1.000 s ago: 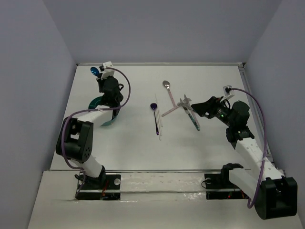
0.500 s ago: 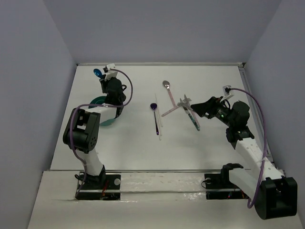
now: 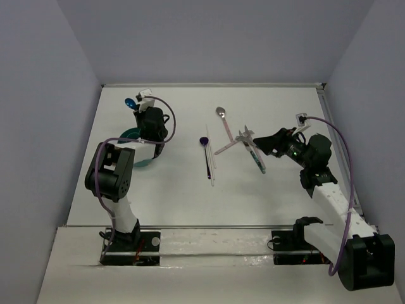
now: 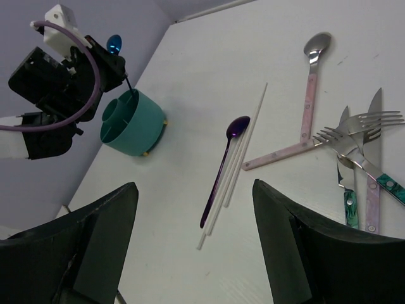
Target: Sort the eating utensils into containers
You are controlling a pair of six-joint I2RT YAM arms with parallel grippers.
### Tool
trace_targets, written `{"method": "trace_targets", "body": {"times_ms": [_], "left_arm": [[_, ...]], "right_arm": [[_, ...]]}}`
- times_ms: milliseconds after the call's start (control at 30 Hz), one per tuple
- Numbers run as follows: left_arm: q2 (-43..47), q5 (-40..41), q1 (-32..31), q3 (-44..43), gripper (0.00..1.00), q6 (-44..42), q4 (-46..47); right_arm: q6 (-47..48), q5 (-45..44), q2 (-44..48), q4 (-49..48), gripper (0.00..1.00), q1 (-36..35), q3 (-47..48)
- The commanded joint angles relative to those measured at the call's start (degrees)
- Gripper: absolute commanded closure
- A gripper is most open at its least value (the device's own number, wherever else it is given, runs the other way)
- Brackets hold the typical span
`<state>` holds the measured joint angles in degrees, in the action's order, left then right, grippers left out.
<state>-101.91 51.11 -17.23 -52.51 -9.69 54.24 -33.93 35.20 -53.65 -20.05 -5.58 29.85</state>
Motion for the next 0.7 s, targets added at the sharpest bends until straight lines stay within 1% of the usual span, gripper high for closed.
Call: {"method": "trace_targets", "body": {"times_ms": [0, 67, 100, 133, 200, 267, 367, 500, 567, 633, 667], "left_arm": [[3.38, 1.62, 0.18, 1.27, 0.95, 6.08, -2.82], [4.08, 1.71, 0.18, 1.80, 0.92, 7.67, -3.78], [4.26, 1.71, 0.18, 2.23, 0.85, 8.02, -4.48], [4.61, 1.80, 0.18, 2.76, 0.77, 8.28, -4.67], [4.87, 2.41, -0.43, 3.11, 0.70, 8.29, -4.75], [5.40, 2.50, -0.43, 3.12, 0.69, 9.16, -6.42], [6.19, 2.76, -0.96, 3.38, 0.62, 9.43, -7.04], [7.16, 3.55, -1.48, 3.12, 0.61, 11.97, -10.63], [8.21, 4.17, -1.49, 3.20, 0.58, 12.59, -11.79], [9.18, 4.26, -2.19, 3.38, 0.52, 13.12, -12.31], [10.49, 4.26, -2.80, 3.12, 0.45, 13.38, -13.01]], "right_arm": [[0.10, 0.22, 0.65, -2.97, 0.21, -0.13, -0.23], [0.18, 0.13, 0.56, -2.97, 0.21, -0.13, -0.14], [0.18, 0.13, 0.65, -2.97, 0.21, -0.65, -0.14], [0.18, 0.04, 0.65, -2.89, 0.21, -0.66, -0.05], [0.36, -0.31, 0.65, -2.71, 0.21, -0.66, -0.14], [0.45, -0.48, 0.56, -2.54, 0.21, -0.66, -0.05], [0.53, -0.57, 0.39, -2.36, 0.21, -0.66, 0.04], [0.80, -0.84, 0.30, -1.92, 0.21, -0.66, 0.21], [0.89, -1.19, 0.21, -1.74, 0.21, -0.66, 0.30], [1.06, -1.54, -0.40, -1.04, 0.21, -0.66, 0.48], [1.41, -1.54, -1.10, -0.52, 0.21, -0.66, 1.00]]}}
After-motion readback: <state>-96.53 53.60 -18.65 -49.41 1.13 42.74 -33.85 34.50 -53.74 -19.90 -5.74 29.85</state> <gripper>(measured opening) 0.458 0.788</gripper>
